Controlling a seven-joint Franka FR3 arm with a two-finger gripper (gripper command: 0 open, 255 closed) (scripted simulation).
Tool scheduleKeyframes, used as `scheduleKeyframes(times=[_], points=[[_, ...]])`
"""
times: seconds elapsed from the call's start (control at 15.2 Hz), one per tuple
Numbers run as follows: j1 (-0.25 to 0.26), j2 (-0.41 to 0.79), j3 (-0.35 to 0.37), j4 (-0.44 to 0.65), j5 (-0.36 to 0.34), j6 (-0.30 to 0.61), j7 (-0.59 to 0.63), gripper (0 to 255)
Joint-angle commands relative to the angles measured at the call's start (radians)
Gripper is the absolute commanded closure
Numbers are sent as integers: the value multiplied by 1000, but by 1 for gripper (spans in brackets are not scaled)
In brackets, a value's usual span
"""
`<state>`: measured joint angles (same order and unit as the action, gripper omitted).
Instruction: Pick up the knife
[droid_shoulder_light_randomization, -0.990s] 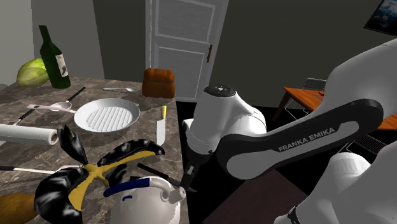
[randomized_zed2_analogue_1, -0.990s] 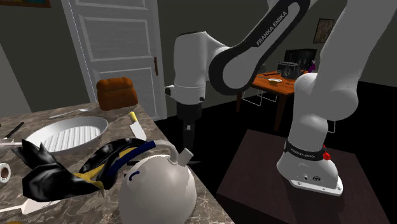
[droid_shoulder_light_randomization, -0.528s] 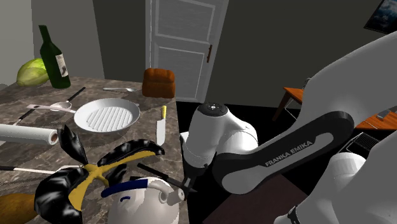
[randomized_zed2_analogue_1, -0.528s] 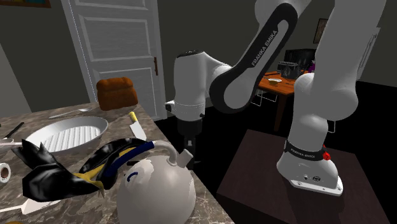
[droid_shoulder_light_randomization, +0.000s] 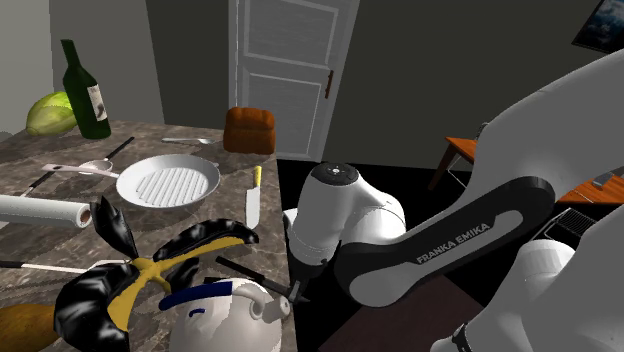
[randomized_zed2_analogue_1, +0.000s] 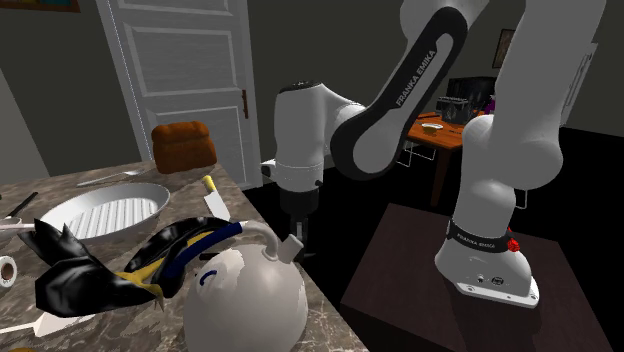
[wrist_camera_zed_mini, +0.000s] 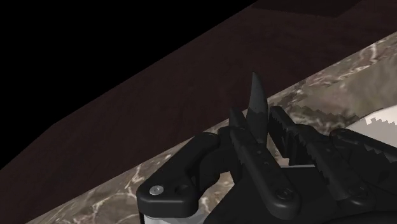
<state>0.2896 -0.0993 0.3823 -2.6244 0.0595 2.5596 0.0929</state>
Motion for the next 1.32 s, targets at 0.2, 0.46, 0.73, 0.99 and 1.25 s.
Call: scheduleKeyframes(times=[0.2, 0.46, 0.73, 0.99, 1.25], points=[[2, -14, -1, 4, 7, -16, -6, 255], [8, -67, -8, 18, 32, -81, -24, 255], [13, -115, -15, 36, 49, -146, -38, 255], [18, -158, -23, 58, 61, -210, -48, 255], [20, -179, -27, 71, 66, -244, -52, 255]])
